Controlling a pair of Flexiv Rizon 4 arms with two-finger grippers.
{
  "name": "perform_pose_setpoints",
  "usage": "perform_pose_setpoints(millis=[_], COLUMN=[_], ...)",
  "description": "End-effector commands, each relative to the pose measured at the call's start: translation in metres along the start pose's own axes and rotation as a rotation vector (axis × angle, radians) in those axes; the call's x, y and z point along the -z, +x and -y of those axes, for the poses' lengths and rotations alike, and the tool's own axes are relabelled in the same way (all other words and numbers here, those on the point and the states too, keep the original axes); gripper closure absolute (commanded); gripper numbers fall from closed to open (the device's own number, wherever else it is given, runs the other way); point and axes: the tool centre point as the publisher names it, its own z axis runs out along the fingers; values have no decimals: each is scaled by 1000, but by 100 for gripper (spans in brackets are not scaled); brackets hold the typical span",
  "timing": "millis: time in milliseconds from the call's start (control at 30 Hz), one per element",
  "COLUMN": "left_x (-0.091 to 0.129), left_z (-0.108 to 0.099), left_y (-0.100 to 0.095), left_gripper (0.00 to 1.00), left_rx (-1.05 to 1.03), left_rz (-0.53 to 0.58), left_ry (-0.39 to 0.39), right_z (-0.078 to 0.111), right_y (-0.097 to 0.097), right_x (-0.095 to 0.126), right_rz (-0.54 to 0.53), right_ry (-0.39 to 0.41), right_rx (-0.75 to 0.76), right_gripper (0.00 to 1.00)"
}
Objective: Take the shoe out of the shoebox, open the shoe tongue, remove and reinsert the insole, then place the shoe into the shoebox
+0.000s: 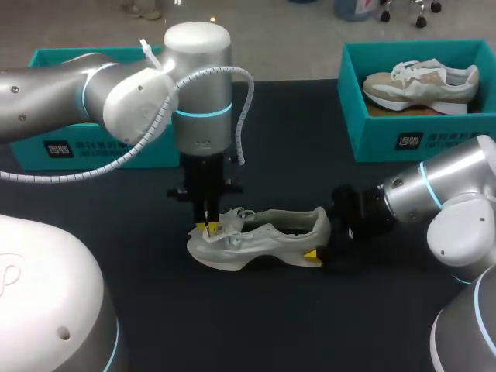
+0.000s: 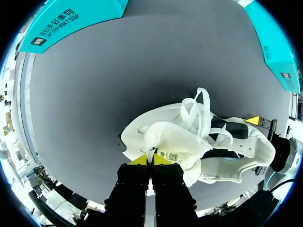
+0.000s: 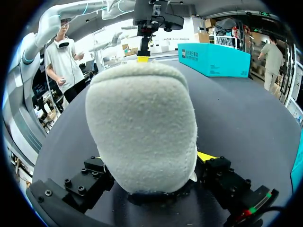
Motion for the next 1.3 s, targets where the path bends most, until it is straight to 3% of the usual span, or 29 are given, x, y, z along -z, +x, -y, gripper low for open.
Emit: perform_pose_setpoints(millis=[33, 100, 133, 233, 267, 933, 1133, 1300], left_x=[-16, -18, -18, -14, -12, 55, 81, 103], left_z=[6, 6, 6, 5, 4, -4, 5, 12], left_y=[4, 4, 4, 4, 4, 9, 20, 31], left_gripper=[87, 54, 49, 5, 0, 0, 0, 0], left_rx=[4, 5, 6, 5, 3, -130, -418, -867], left_rz=[15, 14, 13, 1, -3, -102, -90, -3], left_ry=[-18, -27, -27, -24, -19, 92, 137, 117], right_z=[2, 2, 2, 2, 2, 2, 2, 2], right_y=[0, 0, 0, 0, 0, 0, 0, 0], right_x=[-4, -4, -4, -4, -4, -4, -4, -4], right_rz=[2, 2, 2, 2, 2, 2, 2, 2], right_ry=[2, 2, 2, 2, 2, 2, 2, 2], right_rx=[-1, -1, -1, -1, -1, -1, -1, -1], right_gripper=[100, 100, 100, 100, 100, 100, 100, 100])
